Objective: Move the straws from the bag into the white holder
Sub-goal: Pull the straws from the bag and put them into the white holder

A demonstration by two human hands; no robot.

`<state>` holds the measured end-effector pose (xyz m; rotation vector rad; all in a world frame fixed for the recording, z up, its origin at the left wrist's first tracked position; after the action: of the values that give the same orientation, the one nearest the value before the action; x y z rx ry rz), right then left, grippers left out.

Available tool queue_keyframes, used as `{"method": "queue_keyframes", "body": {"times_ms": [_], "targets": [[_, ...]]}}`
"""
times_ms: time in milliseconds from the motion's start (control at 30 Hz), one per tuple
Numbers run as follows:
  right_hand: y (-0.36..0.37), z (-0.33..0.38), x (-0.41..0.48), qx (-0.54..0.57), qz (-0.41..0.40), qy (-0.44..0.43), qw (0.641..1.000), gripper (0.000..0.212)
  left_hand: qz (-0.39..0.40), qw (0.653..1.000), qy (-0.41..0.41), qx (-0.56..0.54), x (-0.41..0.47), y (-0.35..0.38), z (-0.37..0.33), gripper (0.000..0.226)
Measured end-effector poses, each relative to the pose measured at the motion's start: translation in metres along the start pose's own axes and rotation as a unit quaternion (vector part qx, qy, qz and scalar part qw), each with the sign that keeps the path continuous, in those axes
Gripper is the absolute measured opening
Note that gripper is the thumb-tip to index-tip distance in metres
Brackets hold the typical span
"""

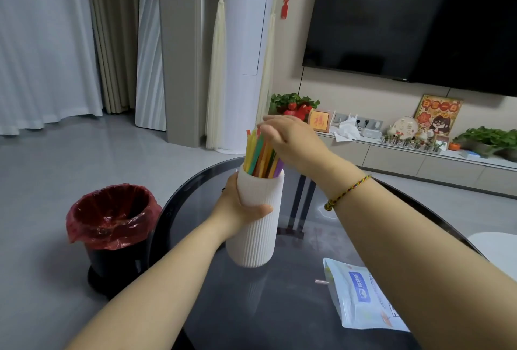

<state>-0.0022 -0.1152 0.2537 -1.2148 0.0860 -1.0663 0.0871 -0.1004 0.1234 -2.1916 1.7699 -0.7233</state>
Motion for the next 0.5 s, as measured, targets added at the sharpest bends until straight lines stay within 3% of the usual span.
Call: {"method": "queue_keyframes", "body": {"times_ms": [67,167,300,400,433,500], "targets": [[-0.001,-0.001,-0.005,-0.001,-0.013,-0.007,1.000,0.040,0.004,1.000,-0.004,-0.005,0.001,0.001,0.000,0.080],[-0.019,-0.009,-0.020,0.068,-0.103,-0.006,0.992,0.046,0.000,1.000,-0.023,-0.009,-0.003,0.001,0.004,0.079],[-0.024,-0.064,-0.073,0.055,-0.136,0.081,0.986,0.048,-0.075,0.993,-0.085,0.015,-0.029,0.002,0.031,0.073],[-0.013,-0.128,-0.136,0.022,-0.110,0.211,0.971,0.048,-0.213,0.974,-0.052,0.058,-0.065,0.002,0.040,0.040],[-0.009,-0.149,-0.159,0.008,-0.096,0.259,0.961,0.049,-0.222,0.972,-0.016,0.071,-0.074,0.010,0.036,0.027],[-0.001,-0.184,-0.199,-0.025,-0.072,0.336,0.939,0.049,-0.156,0.979,0.056,0.118,-0.082,0.038,0.024,0.007]]}}
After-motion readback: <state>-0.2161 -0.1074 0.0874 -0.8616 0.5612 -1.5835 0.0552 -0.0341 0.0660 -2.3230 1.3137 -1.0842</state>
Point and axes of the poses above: each hand's wrist, its own x-axis towards the middle knuckle, its own y-axis out of the palm, z = x × y, the point moved 6 cm from there along x, towards the middle knuckle, and after that the axes turned 10 degrees about x, right-handed, at the moved point
